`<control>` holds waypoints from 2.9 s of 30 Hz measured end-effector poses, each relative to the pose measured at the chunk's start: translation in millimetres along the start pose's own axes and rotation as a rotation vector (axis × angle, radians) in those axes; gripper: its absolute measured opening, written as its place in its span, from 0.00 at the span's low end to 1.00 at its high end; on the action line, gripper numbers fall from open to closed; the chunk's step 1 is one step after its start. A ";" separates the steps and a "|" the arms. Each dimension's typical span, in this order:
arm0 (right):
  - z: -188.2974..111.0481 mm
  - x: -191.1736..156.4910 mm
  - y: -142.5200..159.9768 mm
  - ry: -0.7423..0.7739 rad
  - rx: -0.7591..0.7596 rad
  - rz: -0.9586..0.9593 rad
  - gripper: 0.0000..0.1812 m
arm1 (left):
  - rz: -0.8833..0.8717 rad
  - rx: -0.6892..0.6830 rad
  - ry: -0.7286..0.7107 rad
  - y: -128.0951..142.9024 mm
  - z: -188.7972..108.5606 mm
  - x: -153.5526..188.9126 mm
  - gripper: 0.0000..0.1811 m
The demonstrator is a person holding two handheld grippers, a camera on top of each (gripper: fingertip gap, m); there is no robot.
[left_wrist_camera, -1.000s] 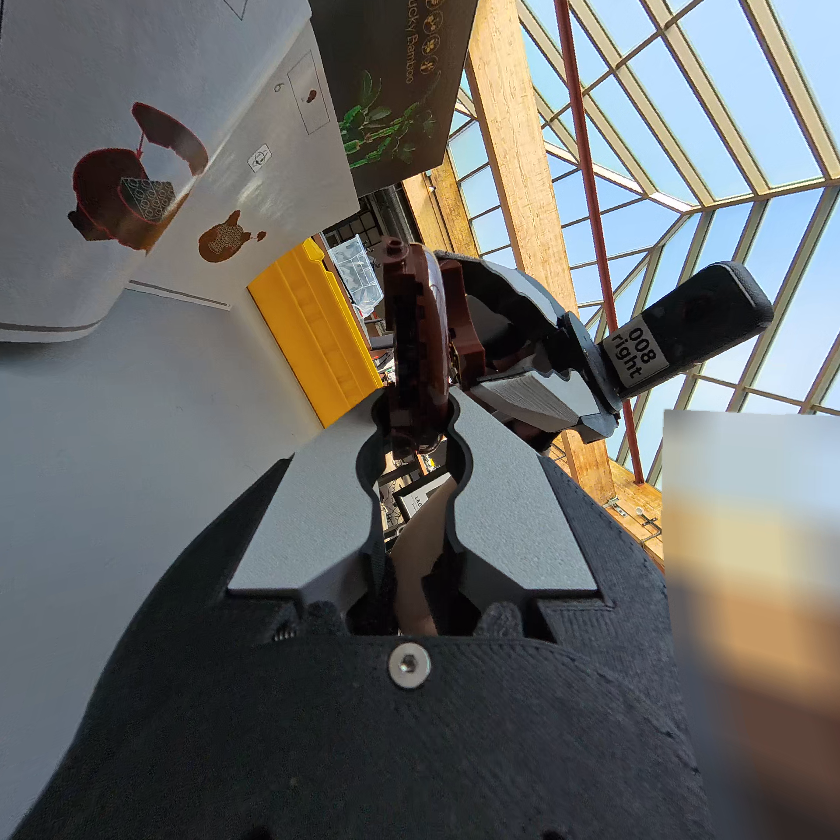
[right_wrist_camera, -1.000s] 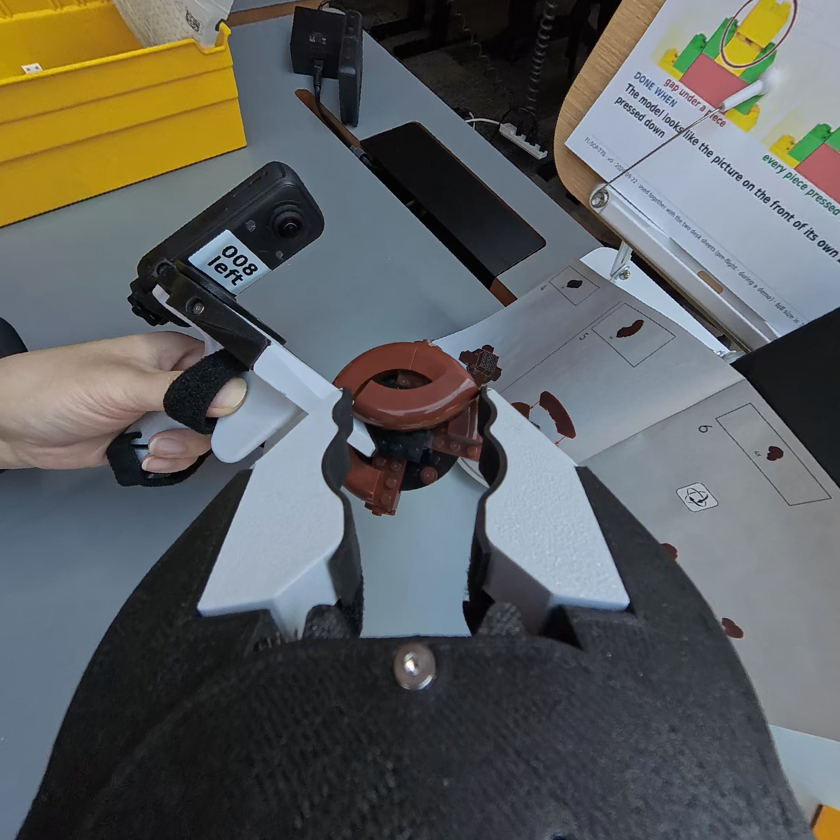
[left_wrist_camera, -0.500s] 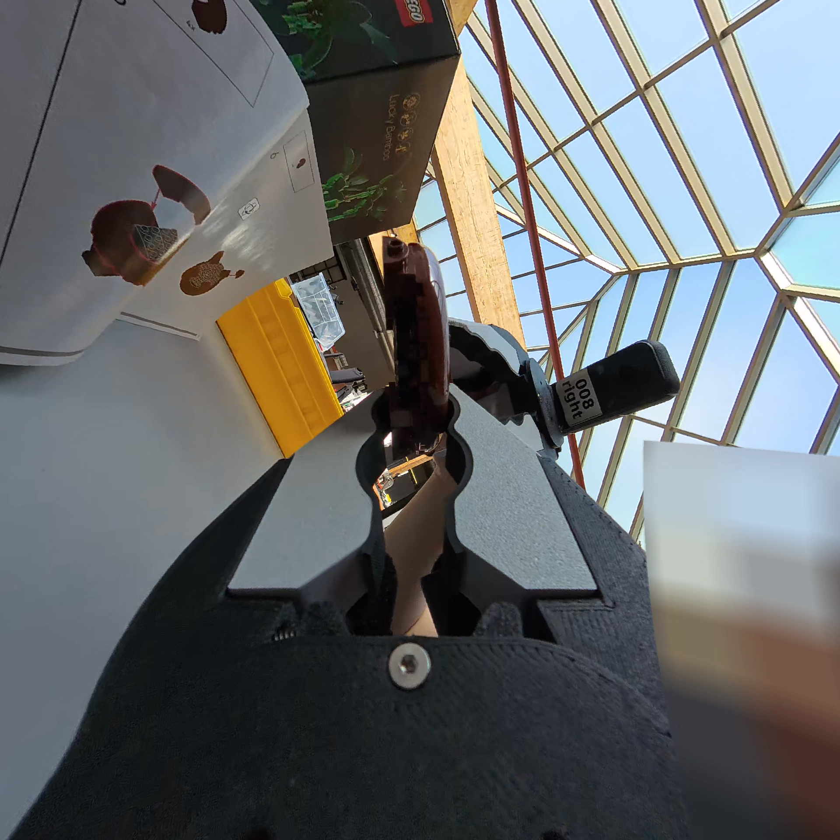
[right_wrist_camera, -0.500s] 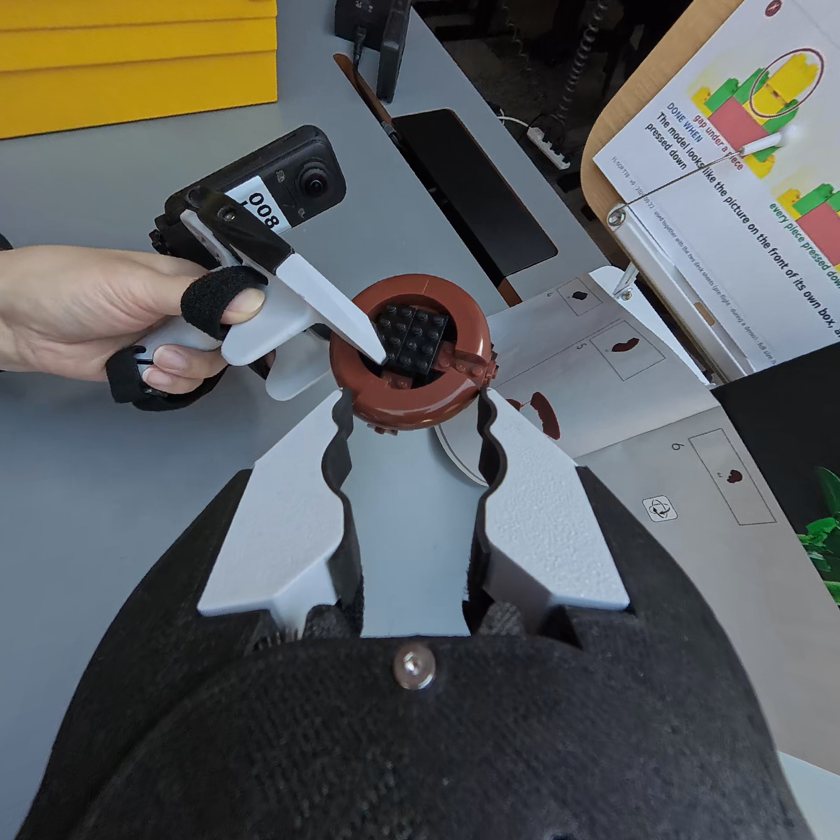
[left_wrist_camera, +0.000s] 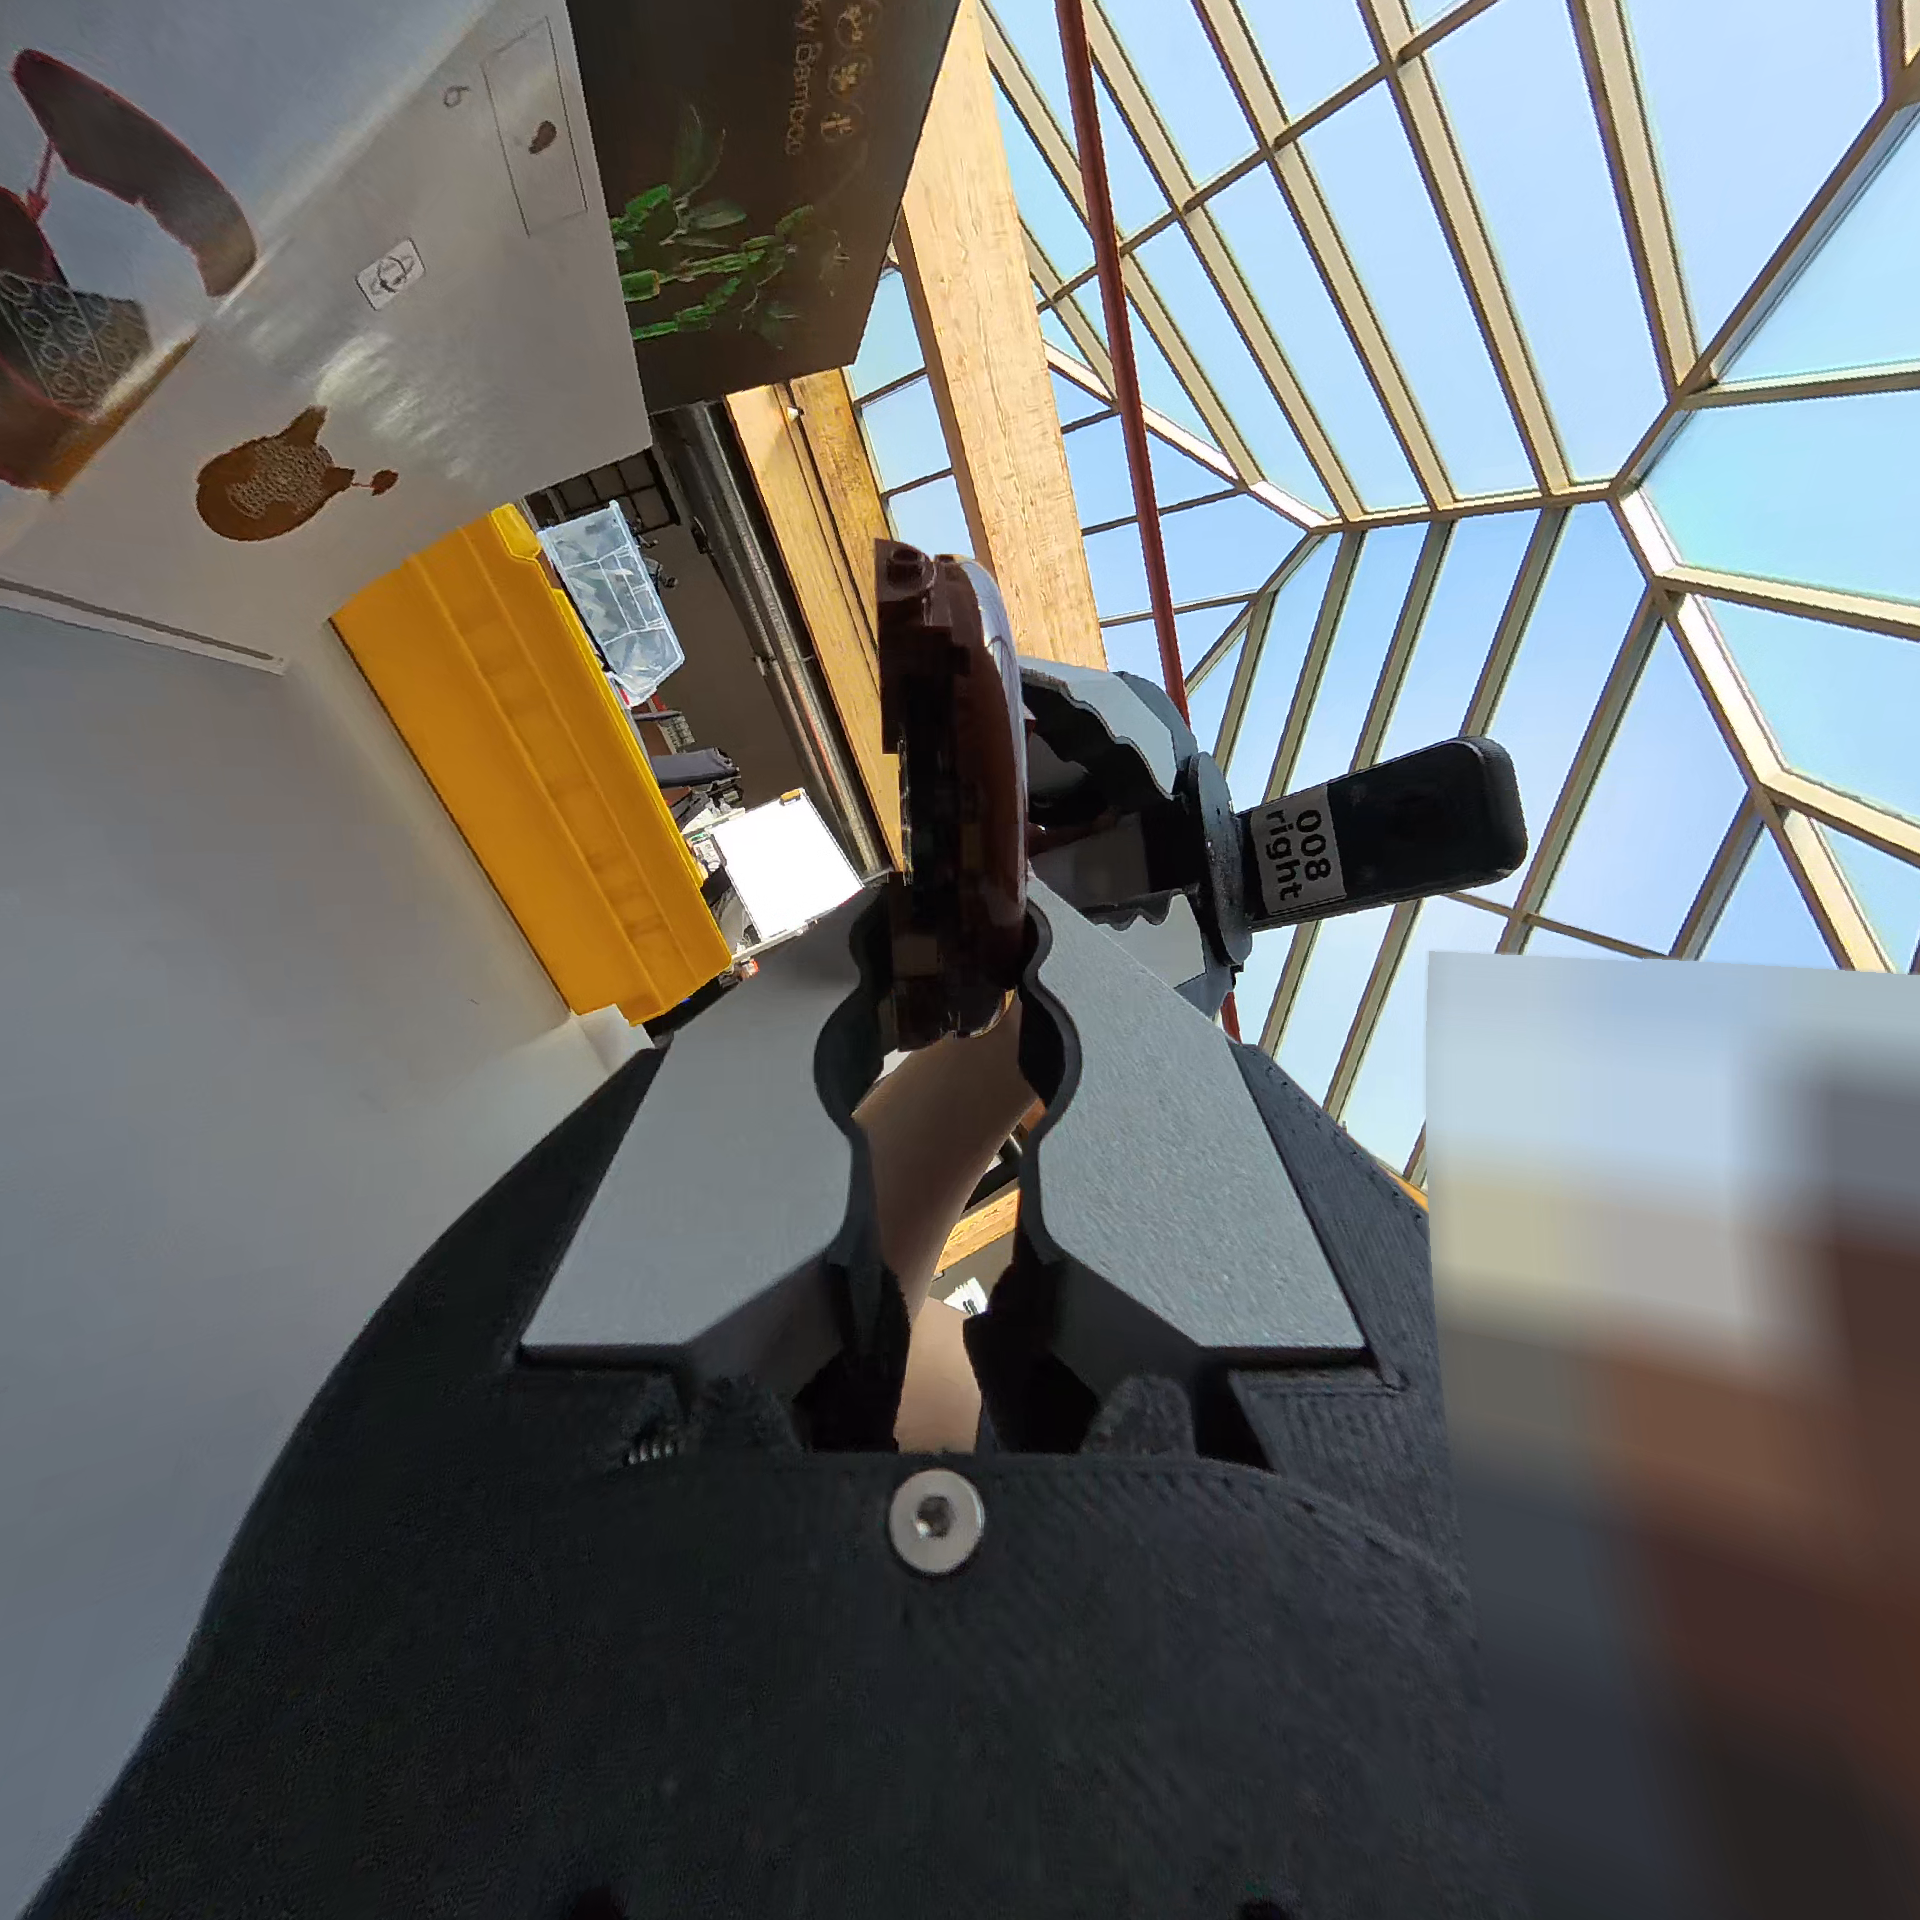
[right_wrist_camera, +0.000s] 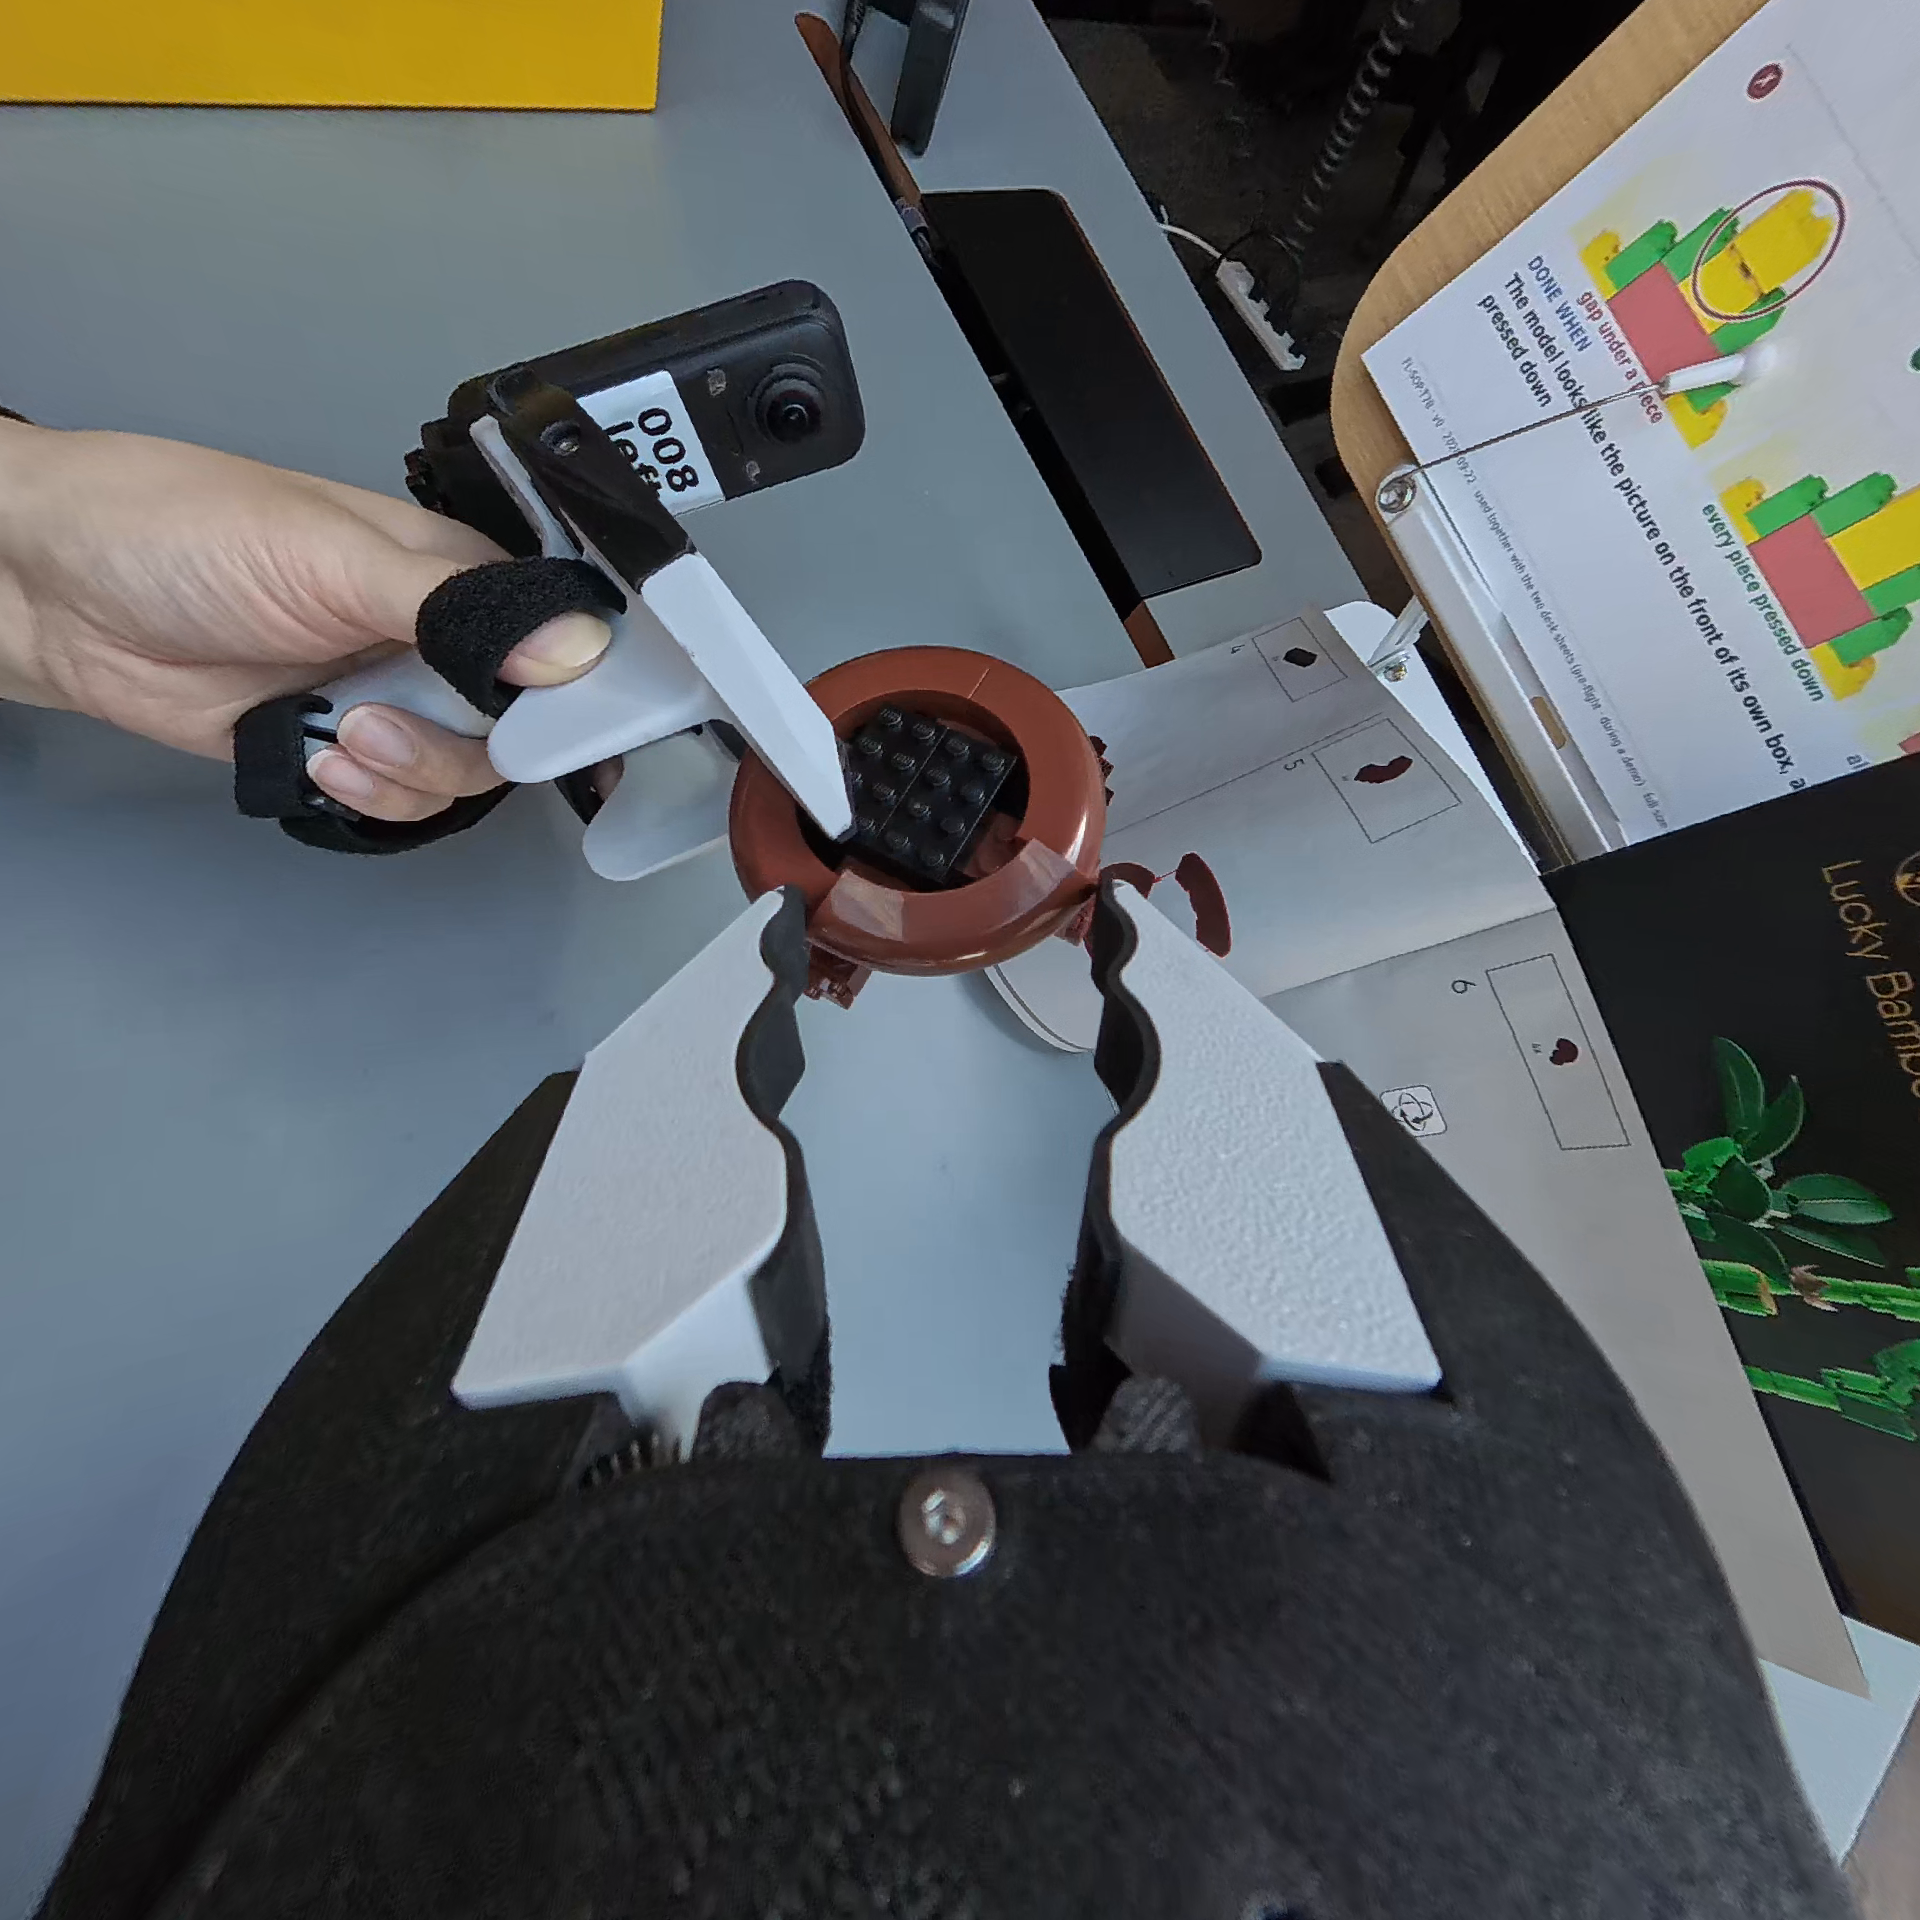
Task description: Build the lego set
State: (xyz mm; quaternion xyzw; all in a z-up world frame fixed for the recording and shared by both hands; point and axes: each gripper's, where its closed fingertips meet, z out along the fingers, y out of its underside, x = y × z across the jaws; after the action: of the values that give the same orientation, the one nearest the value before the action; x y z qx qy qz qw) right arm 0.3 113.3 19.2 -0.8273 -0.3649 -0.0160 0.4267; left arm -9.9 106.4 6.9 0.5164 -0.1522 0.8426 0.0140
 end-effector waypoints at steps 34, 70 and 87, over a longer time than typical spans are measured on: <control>-10.1 -9.5 -15.9 0.054 0.046 -0.206 0.24 | -0.095 -0.084 0.124 15.5 9.5 9.8 0.11; 68.3 -26.4 -11.1 -0.237 0.195 0.169 0.20 | 0.361 -0.037 -0.208 -69.7 -86.5 114.8 0.10; 175.1 -74.6 43.2 -0.384 -0.100 0.295 0.08 | 0.368 -0.078 -0.259 -70.0 -90.9 106.0 0.11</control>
State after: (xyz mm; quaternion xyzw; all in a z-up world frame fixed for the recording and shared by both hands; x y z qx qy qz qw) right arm -77.6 179.0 -147.3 -0.8796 -0.3136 0.1860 0.3056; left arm -125.4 183.6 78.4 0.5828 -0.2768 0.7511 -0.1398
